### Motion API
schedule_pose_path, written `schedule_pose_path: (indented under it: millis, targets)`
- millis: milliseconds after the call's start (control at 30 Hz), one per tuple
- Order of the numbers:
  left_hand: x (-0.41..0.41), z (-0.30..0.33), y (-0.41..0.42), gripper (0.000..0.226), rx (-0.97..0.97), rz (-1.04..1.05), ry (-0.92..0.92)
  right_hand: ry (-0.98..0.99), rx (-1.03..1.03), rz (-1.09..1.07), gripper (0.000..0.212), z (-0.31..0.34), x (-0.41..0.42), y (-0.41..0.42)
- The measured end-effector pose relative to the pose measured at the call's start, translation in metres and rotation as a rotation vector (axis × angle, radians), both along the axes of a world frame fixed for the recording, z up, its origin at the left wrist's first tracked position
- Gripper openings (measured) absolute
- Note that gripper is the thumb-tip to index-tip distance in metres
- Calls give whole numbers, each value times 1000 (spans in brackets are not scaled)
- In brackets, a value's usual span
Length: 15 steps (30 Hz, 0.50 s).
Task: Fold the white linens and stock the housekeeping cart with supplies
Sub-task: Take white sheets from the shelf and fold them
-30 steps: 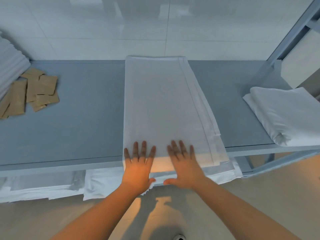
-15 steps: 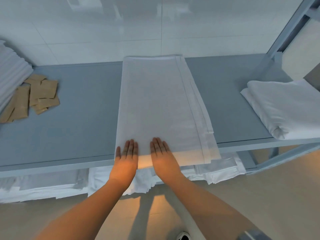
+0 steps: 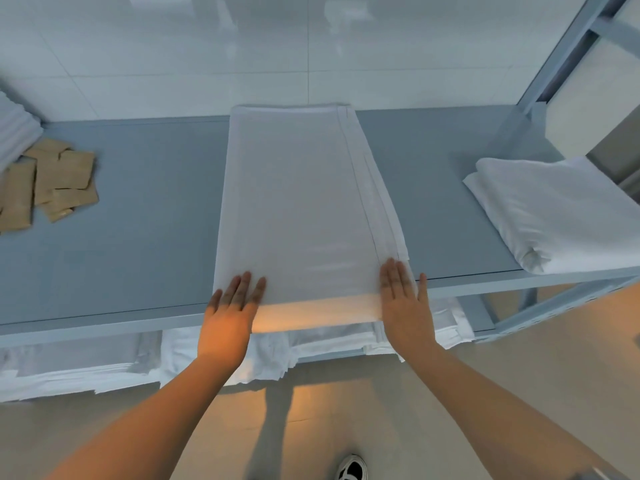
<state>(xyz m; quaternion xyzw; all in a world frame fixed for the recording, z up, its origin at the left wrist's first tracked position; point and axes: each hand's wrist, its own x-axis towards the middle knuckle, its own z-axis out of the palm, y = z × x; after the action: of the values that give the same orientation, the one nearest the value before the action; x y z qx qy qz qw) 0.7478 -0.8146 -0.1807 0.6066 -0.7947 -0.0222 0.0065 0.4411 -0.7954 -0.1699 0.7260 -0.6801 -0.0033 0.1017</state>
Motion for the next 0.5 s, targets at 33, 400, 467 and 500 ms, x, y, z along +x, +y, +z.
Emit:
schedule_pose_path:
  millis: [33,400,467,500]
  targets:
    - [-1,1,0,99,-5,5,-4,15,2,73,73,0,6,-2]
    - [-1,3,1,101,59,7,-3,-127,45,171,74,-4,7,-10]
    - [-4,3,8,97,25,25,82,-147,20,176,72,-4,5,-8]
    - [-6,3,13,96,9,39,105,-155,10,183,69,-4,4,-7]
